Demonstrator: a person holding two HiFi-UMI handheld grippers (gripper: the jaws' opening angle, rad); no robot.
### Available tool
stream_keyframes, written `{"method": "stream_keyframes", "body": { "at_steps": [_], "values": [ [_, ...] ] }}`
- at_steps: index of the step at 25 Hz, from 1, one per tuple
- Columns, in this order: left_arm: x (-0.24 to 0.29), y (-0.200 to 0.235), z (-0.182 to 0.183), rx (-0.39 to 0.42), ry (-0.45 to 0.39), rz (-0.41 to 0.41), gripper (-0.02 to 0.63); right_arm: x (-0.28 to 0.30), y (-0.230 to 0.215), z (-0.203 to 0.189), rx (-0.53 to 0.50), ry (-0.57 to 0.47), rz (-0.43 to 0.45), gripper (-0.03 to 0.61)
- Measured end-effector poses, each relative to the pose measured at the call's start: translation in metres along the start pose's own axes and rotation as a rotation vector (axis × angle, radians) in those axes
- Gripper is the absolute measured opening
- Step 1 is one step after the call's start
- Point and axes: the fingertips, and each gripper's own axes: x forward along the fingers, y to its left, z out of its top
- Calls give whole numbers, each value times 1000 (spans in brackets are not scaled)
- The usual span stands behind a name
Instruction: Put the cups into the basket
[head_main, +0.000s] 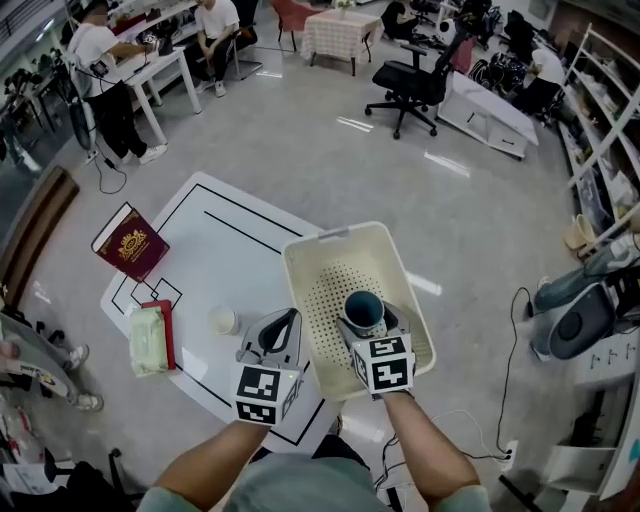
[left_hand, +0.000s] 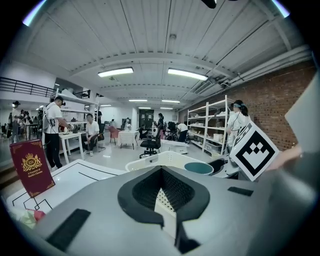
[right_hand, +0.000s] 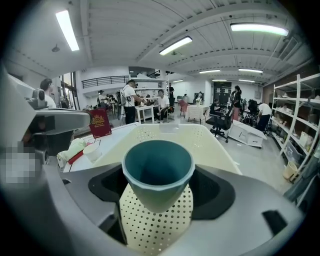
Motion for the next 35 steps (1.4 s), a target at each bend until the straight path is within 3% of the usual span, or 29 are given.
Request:
{"method": "stream_keyframes", "body": {
  "at_steps": [24, 35],
  "values": [
    [26, 22, -2, 4, 15, 5, 5, 56, -22, -23, 10, 94, -53, 387],
    [26, 18, -4, -10, 20, -8, 6, 57, -17, -25, -32, 64, -35, 388]
  ]
}}
